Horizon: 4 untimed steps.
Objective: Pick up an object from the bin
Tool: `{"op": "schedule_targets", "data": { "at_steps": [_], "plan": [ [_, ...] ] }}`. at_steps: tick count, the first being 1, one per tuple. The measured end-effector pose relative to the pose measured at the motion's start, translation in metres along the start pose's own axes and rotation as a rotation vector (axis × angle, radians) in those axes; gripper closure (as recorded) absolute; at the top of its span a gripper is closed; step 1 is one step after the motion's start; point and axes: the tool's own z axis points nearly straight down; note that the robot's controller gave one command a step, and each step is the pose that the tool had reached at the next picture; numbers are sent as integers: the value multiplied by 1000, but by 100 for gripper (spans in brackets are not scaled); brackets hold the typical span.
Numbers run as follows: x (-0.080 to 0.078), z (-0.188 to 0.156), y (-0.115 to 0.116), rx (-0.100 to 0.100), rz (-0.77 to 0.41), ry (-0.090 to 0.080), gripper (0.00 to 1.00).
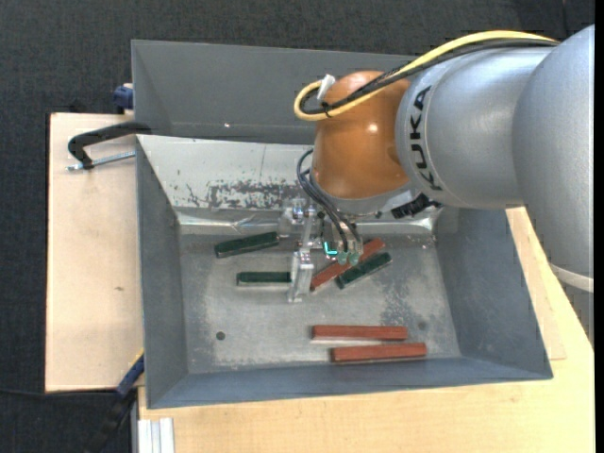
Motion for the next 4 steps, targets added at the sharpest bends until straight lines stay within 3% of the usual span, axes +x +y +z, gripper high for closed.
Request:
{"op": "schedule_targets", "data": {
  "at_steps": [1, 2, 3, 4],
  "plan": [
    [-2, -4, 0, -1, 1, -8, 0],
    [10, 60, 22, 1, -309, -7, 100],
    [10, 60, 22, 0, -309, -7, 100],
    [-2, -123, 29, 0, -290, -22, 100]
  ]
}}
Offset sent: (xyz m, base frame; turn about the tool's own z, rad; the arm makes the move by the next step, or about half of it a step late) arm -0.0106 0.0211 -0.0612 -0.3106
